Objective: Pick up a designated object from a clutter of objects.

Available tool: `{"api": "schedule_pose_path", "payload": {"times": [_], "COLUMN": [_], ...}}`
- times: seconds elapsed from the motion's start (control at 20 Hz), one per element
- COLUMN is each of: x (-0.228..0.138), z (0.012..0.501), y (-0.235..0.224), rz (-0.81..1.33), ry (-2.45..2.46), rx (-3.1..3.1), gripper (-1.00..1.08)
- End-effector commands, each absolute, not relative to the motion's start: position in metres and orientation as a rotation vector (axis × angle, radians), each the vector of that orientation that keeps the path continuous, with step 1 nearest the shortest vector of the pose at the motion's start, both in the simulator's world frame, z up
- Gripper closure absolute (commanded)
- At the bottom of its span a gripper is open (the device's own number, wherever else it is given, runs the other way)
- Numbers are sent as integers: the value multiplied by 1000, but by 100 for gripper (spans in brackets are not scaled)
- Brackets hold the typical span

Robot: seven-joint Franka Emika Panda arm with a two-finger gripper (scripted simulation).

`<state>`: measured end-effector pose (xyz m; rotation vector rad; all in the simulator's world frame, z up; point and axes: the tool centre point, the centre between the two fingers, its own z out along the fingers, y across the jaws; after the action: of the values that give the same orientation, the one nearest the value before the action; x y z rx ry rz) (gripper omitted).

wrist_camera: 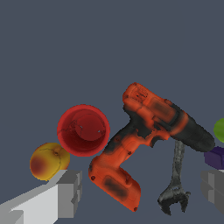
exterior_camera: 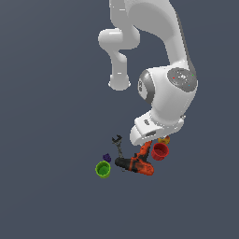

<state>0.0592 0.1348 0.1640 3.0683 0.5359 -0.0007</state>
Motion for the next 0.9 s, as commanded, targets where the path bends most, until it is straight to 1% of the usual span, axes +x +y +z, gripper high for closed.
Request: {"api": "schedule_pose_path", "payload": {"times": [0.0,0.4,0.85], "x": [61,59,57], "z": [144,104,95], "y": [153,190,195], "rz": [1,0,-2], "ry": [595,707,723], "rx": [3064,3057,3057], "gripper": [-92,-92,-92]}}
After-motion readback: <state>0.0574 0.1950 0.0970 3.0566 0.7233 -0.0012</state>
